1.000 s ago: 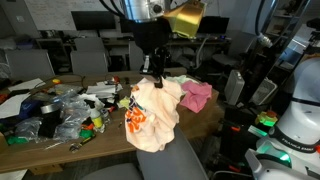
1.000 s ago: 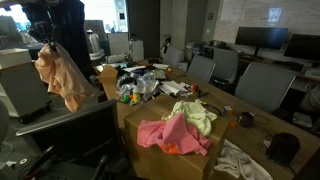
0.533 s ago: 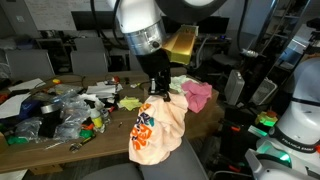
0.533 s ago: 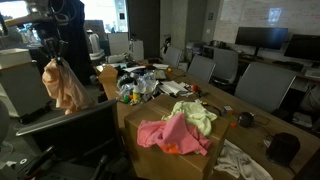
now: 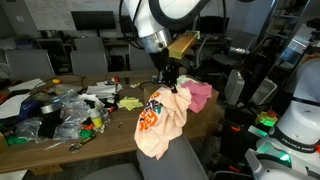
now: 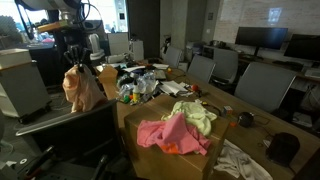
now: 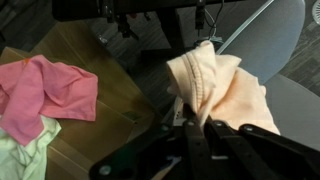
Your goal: Pick the clothes and put them on the back rest of the chair
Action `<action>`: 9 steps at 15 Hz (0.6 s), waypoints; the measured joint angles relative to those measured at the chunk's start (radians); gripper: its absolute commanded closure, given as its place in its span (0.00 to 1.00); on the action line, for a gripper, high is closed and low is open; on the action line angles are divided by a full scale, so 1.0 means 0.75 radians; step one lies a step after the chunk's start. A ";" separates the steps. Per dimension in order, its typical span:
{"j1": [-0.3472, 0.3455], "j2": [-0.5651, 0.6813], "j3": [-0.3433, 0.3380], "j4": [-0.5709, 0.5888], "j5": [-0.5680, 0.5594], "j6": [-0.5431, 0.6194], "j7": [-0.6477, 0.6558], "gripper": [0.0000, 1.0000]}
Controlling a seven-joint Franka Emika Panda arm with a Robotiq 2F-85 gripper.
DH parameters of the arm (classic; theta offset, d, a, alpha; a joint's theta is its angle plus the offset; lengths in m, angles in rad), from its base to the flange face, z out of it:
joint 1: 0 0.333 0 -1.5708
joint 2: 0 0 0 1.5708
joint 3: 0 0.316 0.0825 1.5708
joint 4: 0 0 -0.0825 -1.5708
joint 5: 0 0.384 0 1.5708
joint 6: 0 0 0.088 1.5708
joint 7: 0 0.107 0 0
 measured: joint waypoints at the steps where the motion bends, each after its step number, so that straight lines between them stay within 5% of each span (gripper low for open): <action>1: -0.014 -0.003 -0.014 -0.007 0.007 0.000 0.001 0.98; 9: -0.062 -0.054 -0.049 -0.093 -0.043 0.028 0.117 0.97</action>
